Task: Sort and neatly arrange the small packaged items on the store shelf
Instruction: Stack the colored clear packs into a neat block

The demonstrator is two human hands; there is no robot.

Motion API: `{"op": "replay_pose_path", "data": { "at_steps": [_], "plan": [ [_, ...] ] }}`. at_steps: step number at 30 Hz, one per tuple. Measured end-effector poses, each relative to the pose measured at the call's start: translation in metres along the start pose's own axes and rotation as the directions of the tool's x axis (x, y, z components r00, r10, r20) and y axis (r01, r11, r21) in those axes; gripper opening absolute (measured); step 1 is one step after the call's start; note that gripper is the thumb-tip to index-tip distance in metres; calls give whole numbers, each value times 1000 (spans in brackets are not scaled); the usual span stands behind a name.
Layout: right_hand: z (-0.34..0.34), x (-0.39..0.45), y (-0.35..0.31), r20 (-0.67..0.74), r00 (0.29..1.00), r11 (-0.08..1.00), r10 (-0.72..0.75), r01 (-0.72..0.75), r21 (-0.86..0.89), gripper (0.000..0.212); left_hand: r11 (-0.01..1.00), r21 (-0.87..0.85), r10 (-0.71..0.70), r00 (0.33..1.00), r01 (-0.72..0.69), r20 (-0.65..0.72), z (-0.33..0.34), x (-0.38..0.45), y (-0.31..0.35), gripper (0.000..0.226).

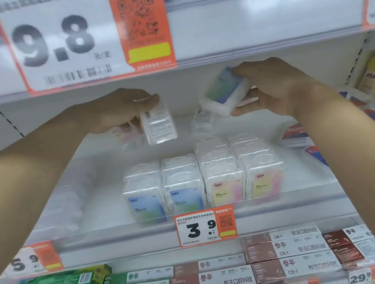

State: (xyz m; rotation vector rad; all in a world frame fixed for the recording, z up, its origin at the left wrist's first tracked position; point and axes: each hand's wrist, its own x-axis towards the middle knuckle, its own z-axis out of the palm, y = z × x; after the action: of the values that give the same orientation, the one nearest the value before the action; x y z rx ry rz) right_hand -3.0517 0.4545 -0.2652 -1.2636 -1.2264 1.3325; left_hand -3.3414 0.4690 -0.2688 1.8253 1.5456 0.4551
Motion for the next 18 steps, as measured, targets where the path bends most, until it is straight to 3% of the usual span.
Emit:
{"op": "replay_pose_path", "data": {
  "at_steps": [2, 4, 7, 9, 13, 18],
  "plan": [
    [11, -5, -4, 64, 998, 1000, -8, 7, 12, 17, 974, 226, 8, 1000, -1, -29, -3, -17, -4, 24],
    [22, -8, -7, 109, 994, 1000, -8, 10, -23, 12, 951, 308, 45, 998, -27, -53, -7, -30, -13, 16],
    [41, -11, -7, 152, 988, 994, -12, 28, -103, 8, 987, 115, 120, 992, -116, -36, -10, -52, -32, 26],
    [54, -12, -6, 161, 987, 985, -6, 33, -172, 15, 976, 158, 157, 987, -149, -41, -8, -64, -47, 35],
    [74, -14, -4, 203, 979, 960, 15, 43, -278, 29, 998, 60, 22, 999, -20, -42, 9, -75, -68, 22],
    [85, -15, -5, 205, 979, 950, 8, 57, -306, 29, 999, -31, -46, 970, 40, -238, 19, -73, -75, 18]
  ]
}}
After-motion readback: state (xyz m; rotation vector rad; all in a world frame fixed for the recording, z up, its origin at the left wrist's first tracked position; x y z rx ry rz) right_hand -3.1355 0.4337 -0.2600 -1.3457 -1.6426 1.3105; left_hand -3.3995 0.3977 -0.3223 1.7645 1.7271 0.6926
